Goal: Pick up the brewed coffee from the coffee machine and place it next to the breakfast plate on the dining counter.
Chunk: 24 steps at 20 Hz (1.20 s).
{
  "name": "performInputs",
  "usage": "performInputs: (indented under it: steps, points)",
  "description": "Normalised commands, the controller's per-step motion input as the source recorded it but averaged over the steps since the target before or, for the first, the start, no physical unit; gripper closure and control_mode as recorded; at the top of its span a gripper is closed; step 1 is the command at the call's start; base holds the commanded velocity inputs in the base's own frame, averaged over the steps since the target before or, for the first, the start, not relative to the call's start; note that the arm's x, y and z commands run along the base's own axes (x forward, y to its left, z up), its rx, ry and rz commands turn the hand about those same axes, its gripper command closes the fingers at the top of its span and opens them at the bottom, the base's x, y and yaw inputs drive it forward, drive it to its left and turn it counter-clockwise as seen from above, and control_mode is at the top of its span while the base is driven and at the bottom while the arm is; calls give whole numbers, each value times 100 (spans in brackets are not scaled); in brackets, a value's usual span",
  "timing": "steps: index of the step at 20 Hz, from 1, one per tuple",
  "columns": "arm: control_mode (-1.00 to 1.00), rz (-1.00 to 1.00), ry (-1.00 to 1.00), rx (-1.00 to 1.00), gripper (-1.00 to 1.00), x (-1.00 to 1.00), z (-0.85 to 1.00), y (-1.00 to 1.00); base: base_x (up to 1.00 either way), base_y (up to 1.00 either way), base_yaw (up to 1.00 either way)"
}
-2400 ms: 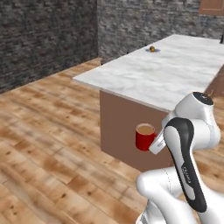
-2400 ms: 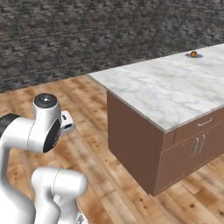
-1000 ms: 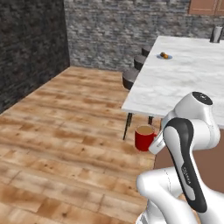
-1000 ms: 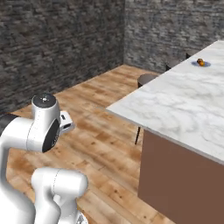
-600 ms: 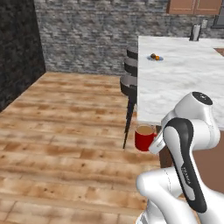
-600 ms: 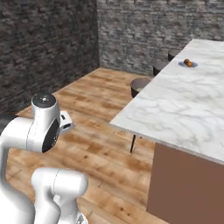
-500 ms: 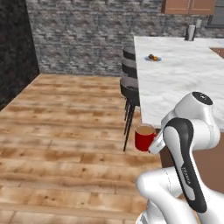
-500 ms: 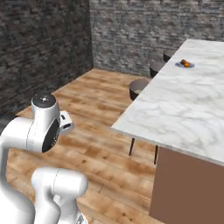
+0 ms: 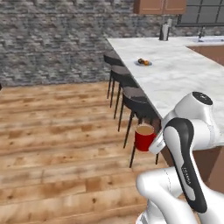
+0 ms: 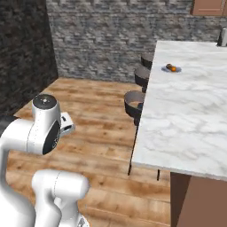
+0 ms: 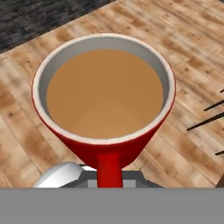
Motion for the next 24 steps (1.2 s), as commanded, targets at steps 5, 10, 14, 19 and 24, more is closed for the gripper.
performInputs:
  steps: [5, 10, 14, 19, 24]
  points:
    - [100, 0, 0, 0, 100, 0, 0, 0, 100, 98, -49]
    - [100, 0, 0, 0, 100, 0, 0, 0, 100, 99, -51]
    - [100, 0, 0, 0, 100, 0, 0, 0, 100, 98, -54]
    - [100, 0, 0, 0, 100, 0, 0, 0, 100, 92, -54]
    - [100, 0, 0, 0, 100, 0, 0, 0, 94, 97, -52]
